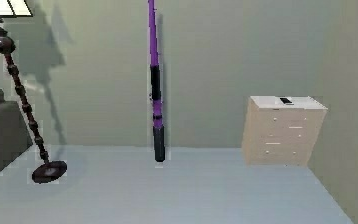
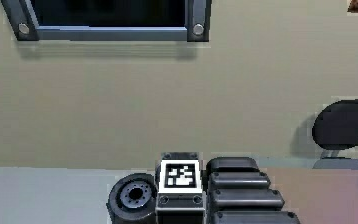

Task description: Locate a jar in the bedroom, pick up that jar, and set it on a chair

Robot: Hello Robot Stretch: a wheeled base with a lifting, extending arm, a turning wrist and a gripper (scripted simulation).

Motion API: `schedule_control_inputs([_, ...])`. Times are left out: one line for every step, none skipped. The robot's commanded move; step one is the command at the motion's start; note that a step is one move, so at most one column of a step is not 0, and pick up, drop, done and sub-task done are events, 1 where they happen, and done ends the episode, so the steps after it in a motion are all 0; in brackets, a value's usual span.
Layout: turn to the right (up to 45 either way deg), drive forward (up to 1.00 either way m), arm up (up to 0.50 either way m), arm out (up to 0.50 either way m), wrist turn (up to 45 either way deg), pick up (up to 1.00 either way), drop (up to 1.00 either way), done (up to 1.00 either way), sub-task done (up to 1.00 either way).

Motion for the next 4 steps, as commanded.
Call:
schedule_control_inputs([0.0,0.25,0.0,0.0,0.0,0.0,0.0,0.0,0.0])
schedule_control_inputs([-45.0,0.0,0.0,0.0,0.0,0.0,0.0,0.0,0.0])
schedule_control_inputs([-42.0,0.0,0.0,0.0,0.0,0.0,0.0,0.0,0.0])
schedule_control_inputs([0.0,0.4,0.0,0.0,0.0,0.0,0.0,0.0,0.0])
